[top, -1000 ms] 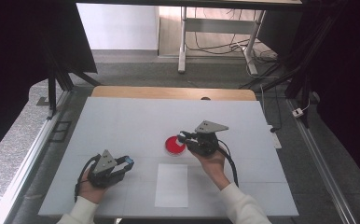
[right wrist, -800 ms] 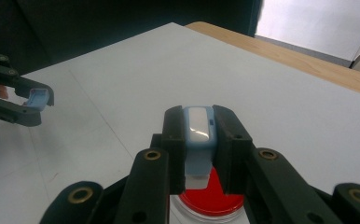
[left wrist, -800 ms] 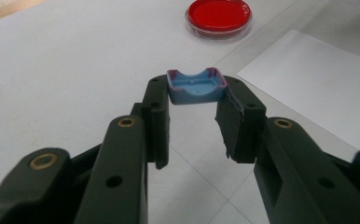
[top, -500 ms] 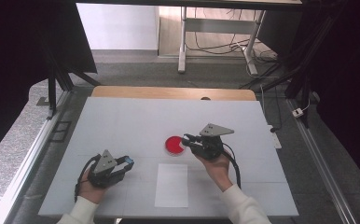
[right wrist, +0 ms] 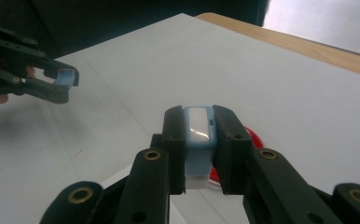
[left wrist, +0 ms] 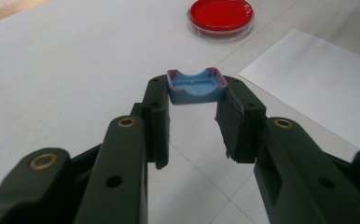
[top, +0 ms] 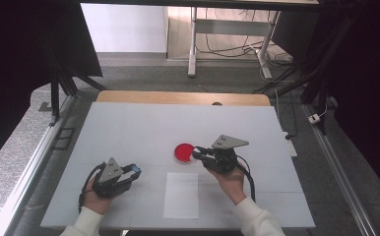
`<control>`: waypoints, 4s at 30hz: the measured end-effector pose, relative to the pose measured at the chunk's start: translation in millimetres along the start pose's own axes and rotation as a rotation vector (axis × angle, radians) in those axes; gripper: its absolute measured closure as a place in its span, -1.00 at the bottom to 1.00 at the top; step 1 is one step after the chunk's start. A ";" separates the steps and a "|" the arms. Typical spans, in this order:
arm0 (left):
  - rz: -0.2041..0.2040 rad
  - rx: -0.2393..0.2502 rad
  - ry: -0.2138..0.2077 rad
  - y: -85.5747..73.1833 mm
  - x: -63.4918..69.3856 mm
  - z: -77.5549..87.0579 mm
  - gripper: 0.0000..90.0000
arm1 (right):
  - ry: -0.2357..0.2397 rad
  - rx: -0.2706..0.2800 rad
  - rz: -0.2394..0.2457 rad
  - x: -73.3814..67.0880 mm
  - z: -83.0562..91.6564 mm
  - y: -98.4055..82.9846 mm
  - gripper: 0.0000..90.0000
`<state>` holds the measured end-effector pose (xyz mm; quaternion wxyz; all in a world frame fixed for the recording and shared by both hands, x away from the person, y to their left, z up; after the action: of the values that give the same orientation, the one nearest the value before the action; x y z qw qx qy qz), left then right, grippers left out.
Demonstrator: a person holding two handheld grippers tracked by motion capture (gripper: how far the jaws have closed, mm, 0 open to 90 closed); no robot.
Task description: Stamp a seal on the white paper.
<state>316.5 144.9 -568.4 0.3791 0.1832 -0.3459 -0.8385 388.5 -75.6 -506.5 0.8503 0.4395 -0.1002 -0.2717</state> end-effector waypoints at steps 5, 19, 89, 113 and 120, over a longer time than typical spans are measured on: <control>-0.002 0.001 -0.002 0.2 0.7 0.1 0.43 | 0.009 -0.015 0.006 -4.2 -2.8 -4.6 0.66; -0.004 -0.001 -0.001 0.1 1.1 -0.3 0.43 | 0.015 -0.032 0.011 -15.6 2.8 -17.8 0.66; -0.010 -0.008 -0.005 -0.6 2.6 -2.1 0.43 | 0.097 -0.185 0.165 -73.3 -32.3 -65.8 0.66; -0.013 -0.009 -0.006 -0.8 3.0 -2.0 0.43 | 0.094 -0.198 0.179 -74.7 -32.8 -68.9 0.66; -0.012 -0.009 -0.005 -0.8 3.2 -1.8 0.43 | 0.085 -0.202 0.182 -74.7 -34.7 -72.4 0.67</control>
<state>315.1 142.1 -570.4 0.3739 0.1817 -0.3421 -0.8427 313.4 -44.3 -580.1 0.9149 0.3517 -0.0757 -0.1831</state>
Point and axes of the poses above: each handheld gripper's, and its own axes: z roughly backward along the jaws, y roughly out of its top, x roughly to its right, the point moved 10 cm from there along -z, roughly forward along the jaws, and after that the axes turned 10 degrees about -x, right-handed, at the moved point
